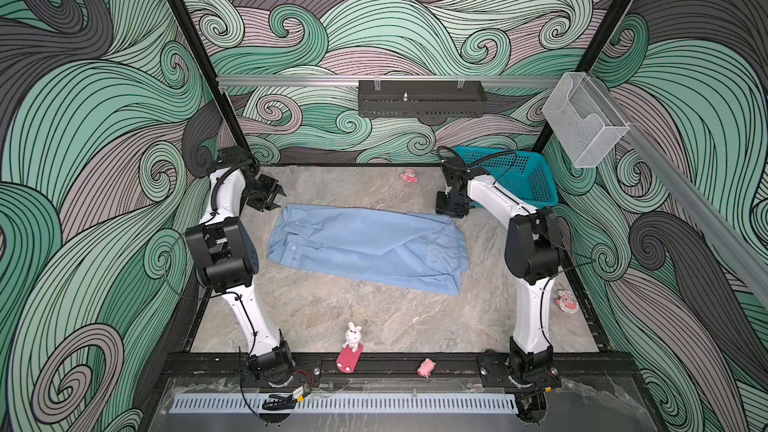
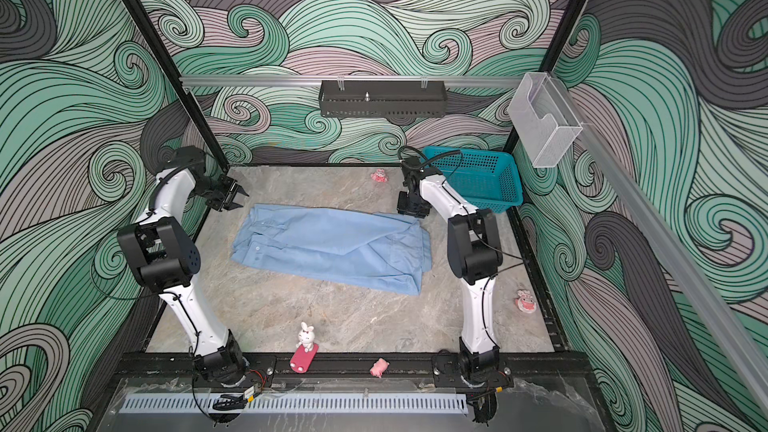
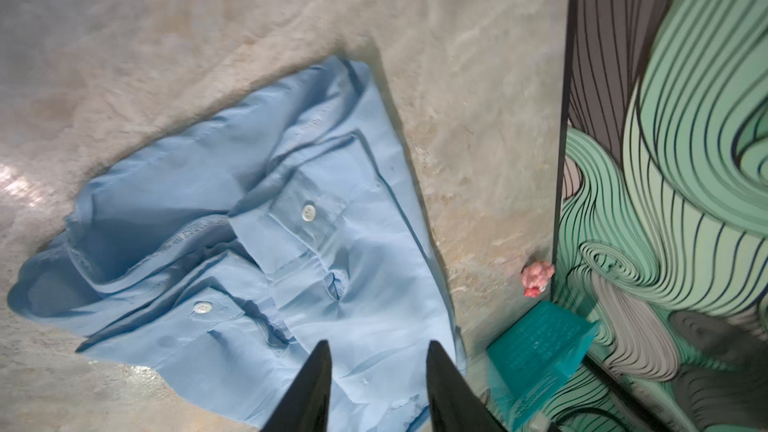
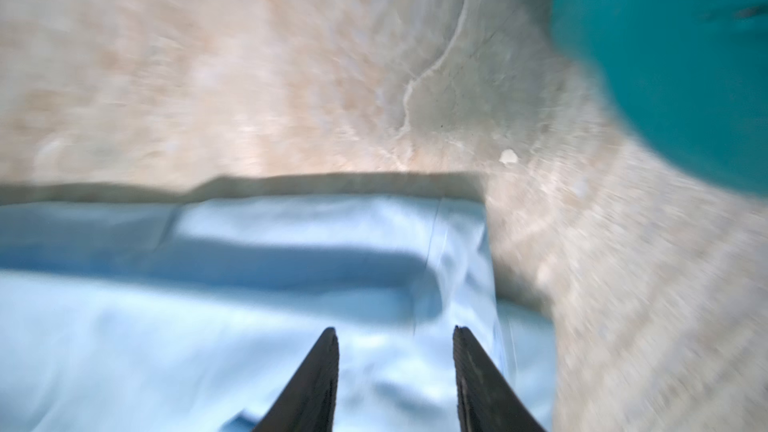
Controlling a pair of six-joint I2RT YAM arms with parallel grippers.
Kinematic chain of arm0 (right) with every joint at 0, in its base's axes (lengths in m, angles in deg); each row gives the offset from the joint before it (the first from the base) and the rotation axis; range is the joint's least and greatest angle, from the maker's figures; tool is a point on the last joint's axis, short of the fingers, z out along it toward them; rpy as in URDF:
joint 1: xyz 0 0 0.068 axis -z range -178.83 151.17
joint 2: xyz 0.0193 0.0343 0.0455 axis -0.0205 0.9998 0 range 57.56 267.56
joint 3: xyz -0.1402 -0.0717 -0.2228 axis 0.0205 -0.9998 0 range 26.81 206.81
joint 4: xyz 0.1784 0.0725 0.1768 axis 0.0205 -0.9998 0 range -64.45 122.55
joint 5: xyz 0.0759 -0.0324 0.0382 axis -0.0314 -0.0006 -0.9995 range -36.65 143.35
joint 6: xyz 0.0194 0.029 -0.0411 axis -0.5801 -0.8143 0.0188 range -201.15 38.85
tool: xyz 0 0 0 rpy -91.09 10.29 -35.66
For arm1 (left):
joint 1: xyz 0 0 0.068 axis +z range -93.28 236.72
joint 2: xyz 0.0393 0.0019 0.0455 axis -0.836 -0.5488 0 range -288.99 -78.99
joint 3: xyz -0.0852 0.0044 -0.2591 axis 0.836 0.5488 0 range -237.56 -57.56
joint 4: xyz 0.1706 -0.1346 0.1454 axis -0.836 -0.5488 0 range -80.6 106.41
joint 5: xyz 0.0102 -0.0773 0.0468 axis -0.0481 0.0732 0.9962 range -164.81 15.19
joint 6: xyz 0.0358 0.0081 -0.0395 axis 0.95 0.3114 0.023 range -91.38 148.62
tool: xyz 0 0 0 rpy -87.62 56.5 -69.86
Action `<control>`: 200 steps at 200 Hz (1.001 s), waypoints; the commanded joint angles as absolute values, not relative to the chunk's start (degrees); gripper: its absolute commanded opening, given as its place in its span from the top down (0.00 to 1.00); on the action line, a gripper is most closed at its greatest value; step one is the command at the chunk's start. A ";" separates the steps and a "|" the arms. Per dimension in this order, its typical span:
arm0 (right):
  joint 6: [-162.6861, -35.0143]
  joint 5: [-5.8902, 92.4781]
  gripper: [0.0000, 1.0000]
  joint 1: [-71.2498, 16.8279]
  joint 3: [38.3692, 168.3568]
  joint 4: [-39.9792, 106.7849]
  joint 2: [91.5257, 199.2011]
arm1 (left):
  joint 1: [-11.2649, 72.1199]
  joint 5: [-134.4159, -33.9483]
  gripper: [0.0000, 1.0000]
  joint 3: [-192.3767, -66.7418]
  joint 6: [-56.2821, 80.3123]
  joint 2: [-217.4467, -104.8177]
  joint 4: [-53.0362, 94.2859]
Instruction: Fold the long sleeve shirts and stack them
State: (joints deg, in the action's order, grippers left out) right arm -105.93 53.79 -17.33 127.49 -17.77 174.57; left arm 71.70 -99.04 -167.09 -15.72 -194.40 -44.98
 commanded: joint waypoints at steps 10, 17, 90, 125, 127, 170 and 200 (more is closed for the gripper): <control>-108.56 56.79 0.51 -22.20 118.86 -21.84 165.28 | 64.25 -96.06 0.62 -178.47 -3.89 -205.34 -59.44; -109.26 56.94 0.51 -23.53 116.08 -21.90 164.00 | 63.23 -95.27 0.62 -180.92 -2.69 -208.22 -62.50; -114.07 55.13 0.51 -31.30 97.20 -16.34 161.83 | 61.15 -88.70 0.63 -178.41 2.12 -216.41 -68.02; -110.98 58.20 0.55 -29.57 101.16 -15.72 169.77 | 61.62 -88.93 0.66 -168.48 2.81 -214.50 -65.55; -110.69 58.43 0.55 -29.34 101.76 -15.73 170.32 | 61.70 -88.95 0.66 -167.64 2.85 -214.20 -65.30; -107.69 60.30 0.63 -24.82 121.23 -18.28 185.22 | 63.17 -92.83 0.68 -149.66 3.25 -206.68 -58.44; -106.40 59.46 0.65 -24.57 142.70 -24.50 197.59 | 63.25 -97.41 0.69 -140.77 2.37 -199.49 -55.29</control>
State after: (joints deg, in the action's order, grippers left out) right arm -108.11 58.14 -24.46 131.10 -20.42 188.41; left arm 63.02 -93.16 -146.35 2.54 -203.65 -58.29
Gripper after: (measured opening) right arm 0.355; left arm 0.310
